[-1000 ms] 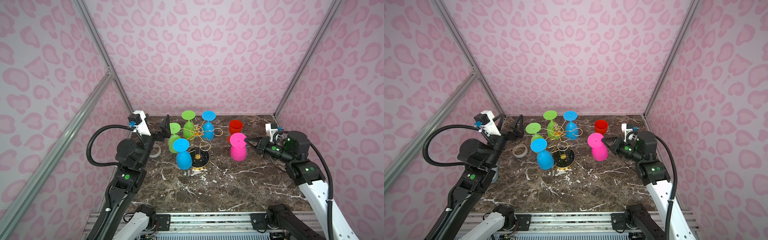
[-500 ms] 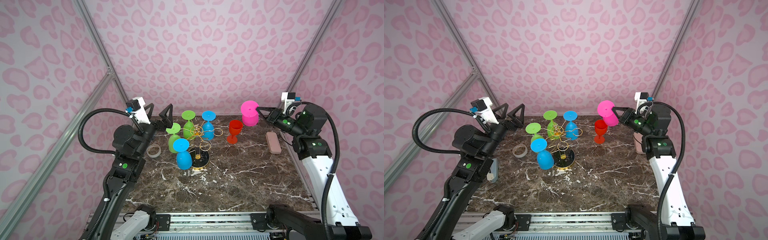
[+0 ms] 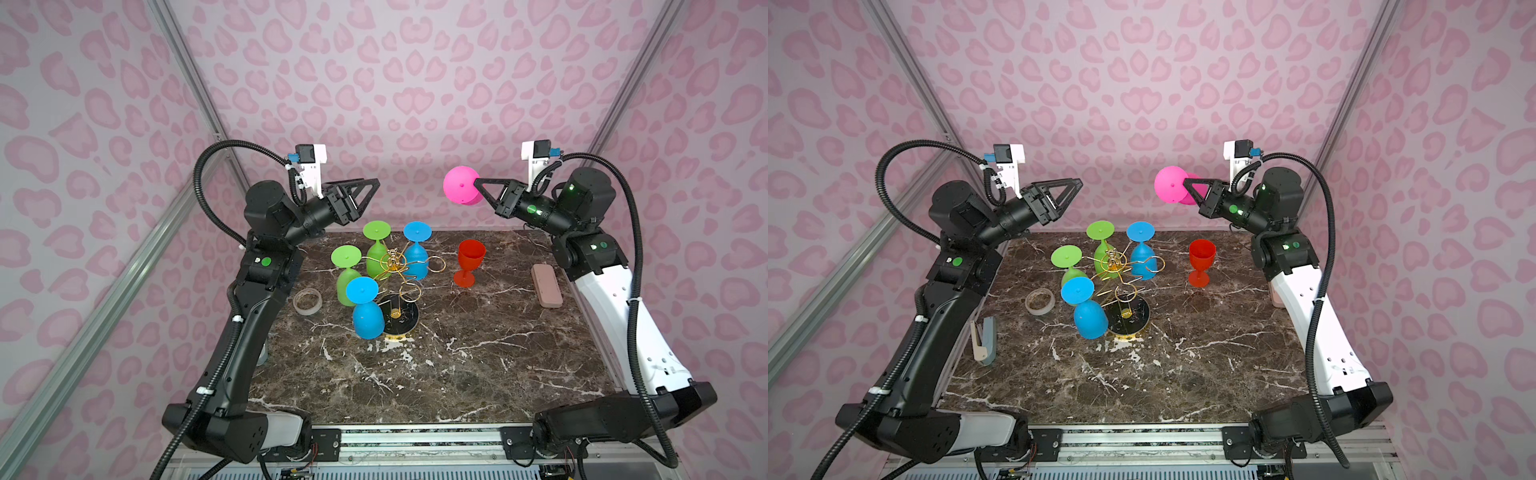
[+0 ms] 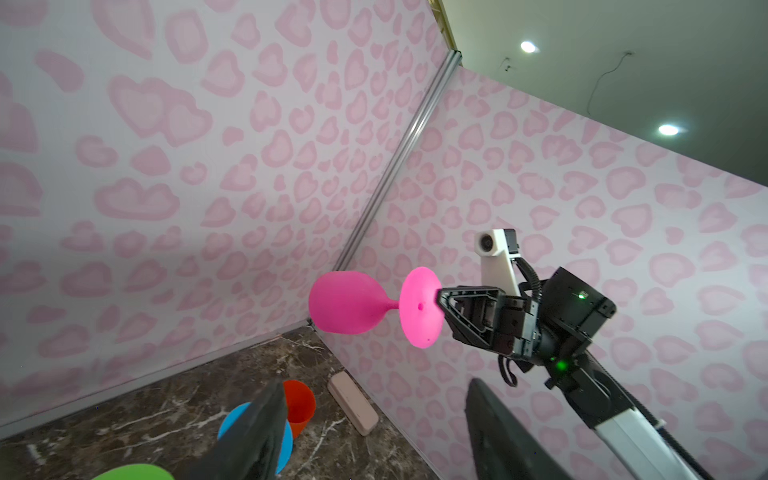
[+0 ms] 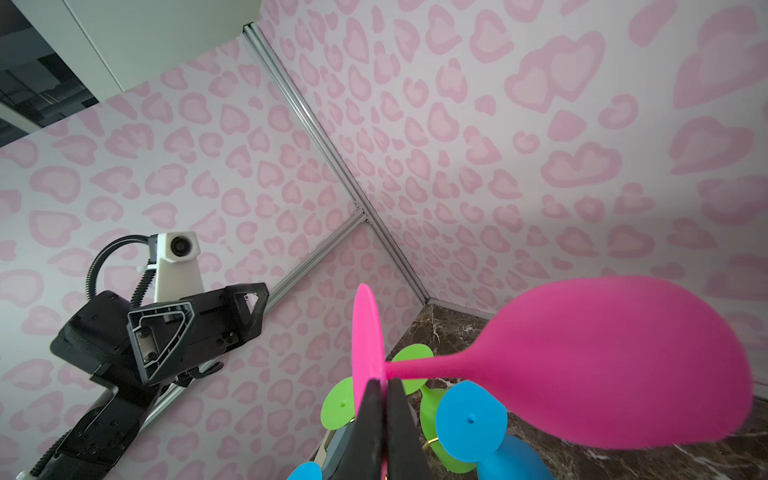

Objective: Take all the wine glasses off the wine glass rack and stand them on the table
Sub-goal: 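Lift the pink glass toward the left gripper while the left arm reaches up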

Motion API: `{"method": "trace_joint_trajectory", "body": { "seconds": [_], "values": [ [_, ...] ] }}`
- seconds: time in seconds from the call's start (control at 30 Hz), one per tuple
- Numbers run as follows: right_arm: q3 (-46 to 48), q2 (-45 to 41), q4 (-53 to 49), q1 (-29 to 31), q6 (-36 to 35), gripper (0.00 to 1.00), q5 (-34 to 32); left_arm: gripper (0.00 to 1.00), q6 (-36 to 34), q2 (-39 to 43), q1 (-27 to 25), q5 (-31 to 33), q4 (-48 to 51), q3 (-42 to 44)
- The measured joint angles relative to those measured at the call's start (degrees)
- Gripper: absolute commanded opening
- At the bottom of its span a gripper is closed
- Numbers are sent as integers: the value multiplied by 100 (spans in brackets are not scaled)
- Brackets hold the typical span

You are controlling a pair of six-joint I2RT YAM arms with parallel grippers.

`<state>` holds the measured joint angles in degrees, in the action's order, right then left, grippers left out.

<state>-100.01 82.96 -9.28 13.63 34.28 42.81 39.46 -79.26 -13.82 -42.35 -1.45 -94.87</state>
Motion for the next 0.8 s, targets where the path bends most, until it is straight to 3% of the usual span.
{"method": "trace_joint_trajectory", "body": {
  "seconds": [0.17, 0.43, 0.8],
  "values": [
    [-378, 302, 22, 332, -243, 0, -22, 66, 546, -409, -7, -745, -70, -269],
    [-955, 739, -131, 868, -651, 0, 85, 61, 920, -787, -127, -1414, -208, -522],
    [-1379, 1023, -597, 1362, -1121, 0, 72, 55, 1023, -1047, -184, -1731, -291, -636]
  ]
}}
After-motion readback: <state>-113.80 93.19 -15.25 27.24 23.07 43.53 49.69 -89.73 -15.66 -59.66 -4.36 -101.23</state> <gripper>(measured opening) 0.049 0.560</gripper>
